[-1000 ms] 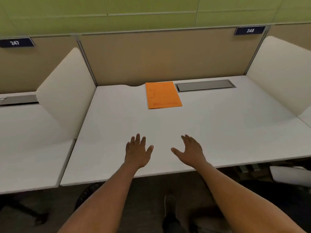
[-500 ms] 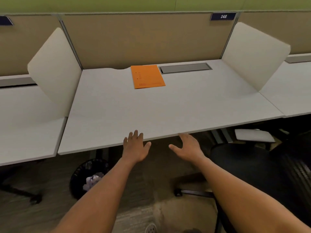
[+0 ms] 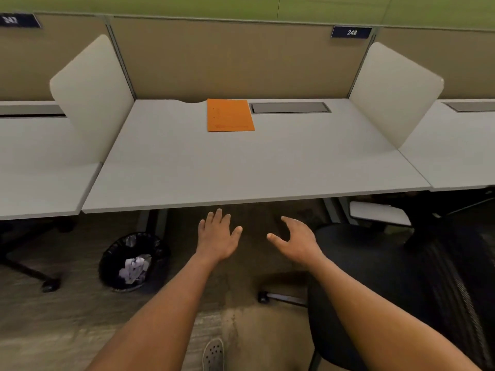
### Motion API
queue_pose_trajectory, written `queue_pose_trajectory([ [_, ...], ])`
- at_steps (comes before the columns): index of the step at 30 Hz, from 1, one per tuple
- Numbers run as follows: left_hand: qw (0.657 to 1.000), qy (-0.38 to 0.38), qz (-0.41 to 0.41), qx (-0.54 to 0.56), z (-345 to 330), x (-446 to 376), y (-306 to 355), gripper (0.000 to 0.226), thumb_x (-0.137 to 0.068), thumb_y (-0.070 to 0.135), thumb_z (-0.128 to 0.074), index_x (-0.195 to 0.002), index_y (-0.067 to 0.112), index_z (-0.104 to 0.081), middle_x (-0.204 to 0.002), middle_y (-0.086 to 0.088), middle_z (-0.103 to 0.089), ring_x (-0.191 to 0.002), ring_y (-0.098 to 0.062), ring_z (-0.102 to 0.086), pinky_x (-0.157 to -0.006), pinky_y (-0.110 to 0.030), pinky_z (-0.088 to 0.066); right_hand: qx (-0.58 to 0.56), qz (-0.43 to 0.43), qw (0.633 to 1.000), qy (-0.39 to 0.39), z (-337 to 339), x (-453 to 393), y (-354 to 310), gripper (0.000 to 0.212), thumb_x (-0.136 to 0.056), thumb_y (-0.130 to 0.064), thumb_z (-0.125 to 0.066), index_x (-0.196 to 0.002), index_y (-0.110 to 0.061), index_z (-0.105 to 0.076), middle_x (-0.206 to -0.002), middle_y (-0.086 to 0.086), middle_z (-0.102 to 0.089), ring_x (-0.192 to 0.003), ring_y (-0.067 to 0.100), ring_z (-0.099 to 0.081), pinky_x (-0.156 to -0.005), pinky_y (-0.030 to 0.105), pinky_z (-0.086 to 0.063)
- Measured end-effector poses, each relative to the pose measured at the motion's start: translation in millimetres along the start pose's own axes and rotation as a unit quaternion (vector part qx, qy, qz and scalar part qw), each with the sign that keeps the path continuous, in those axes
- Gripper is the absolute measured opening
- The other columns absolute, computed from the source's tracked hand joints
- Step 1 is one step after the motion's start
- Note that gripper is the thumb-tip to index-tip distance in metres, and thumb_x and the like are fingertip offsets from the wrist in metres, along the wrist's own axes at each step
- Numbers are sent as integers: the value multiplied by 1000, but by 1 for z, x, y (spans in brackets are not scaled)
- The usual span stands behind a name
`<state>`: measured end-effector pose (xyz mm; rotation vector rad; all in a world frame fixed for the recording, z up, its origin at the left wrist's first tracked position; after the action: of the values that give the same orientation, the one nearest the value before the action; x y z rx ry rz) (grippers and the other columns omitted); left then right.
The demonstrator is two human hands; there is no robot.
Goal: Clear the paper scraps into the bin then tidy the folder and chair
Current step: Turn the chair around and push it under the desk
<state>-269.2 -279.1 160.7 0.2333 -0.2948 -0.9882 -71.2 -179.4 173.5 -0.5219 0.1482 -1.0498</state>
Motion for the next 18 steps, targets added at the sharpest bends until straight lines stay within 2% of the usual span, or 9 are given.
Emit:
queue_pose_trajectory([
  [5, 999, 8, 29, 22, -29, 56, 47, 59, -96, 52, -37, -146, 20, -35, -160, -7, -22, -148, -28, -12, -118, -49, -10, 1, 48, 999, -6, 26, 38, 51, 81, -80, -70, -51, -144, -23, -35, -148, 1, -42, -139, 21, -33, -113, 43, -27],
  [9, 1000, -13, 14, 25, -40, 94, 85, 56, -97, 47, -35, -147, 20, -34, -161, -5, -19, -149, -28, -11, -118, -48, -9, 20, 68, 997, -8, 50, 62, 72, 81, -80, -70, -50, -145, -23, -35, -148, 1, -42, -140, 21, -32, -113, 42, -25],
  [18, 998, 46, -28, 26, -7, 137, 151, 58, -97, 50, -34, -148, 20, -32, -162, -5, -16, -149, -26, -8, -119, -46, -5, 24, 92, 995, 32, 97, 116, 82, 77, -84, -67, -50, -145, -23, -34, -151, 1, -39, -142, 22, -28, -115, 42, -21],
])
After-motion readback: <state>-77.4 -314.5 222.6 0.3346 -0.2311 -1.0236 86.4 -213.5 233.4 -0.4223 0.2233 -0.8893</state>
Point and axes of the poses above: each hand's wrist, its own x-axis away from the middle knuckle, its own z-axis out of the back of the hand, y = z × x, the point moved 1 cm from there along -x, towards the middle knuckle
